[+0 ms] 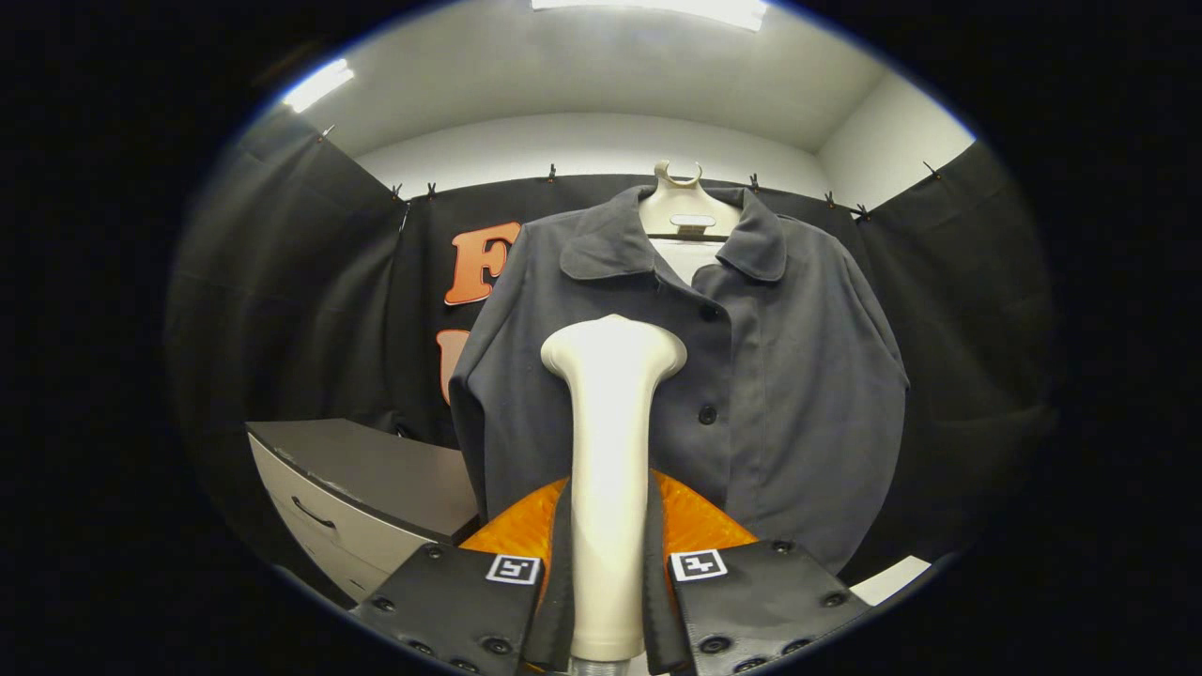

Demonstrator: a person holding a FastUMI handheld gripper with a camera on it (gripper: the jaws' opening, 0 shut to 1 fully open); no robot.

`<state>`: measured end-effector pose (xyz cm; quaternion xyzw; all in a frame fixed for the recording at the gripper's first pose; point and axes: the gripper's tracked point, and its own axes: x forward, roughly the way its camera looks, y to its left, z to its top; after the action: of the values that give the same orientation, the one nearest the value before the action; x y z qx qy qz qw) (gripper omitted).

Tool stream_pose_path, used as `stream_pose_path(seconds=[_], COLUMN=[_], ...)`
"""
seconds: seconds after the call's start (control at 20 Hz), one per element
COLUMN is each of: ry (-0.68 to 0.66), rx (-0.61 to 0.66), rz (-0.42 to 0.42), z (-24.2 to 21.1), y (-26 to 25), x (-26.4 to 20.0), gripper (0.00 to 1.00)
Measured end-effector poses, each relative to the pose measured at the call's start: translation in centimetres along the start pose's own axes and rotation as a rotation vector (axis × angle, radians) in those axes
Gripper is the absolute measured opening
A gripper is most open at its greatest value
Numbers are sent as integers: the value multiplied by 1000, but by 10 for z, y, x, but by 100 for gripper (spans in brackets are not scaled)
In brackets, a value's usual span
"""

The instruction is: Iron the clothes twice with a garment steamer, once on the left side and once on the right side.

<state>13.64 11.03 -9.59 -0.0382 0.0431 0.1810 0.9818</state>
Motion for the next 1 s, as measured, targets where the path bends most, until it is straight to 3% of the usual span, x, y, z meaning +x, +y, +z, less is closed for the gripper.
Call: stream_pose_path(seconds=[1.0], ry=[137], rx=[-18], rz=[7], z=[-100], y=[15], x=[-38], gripper=[37])
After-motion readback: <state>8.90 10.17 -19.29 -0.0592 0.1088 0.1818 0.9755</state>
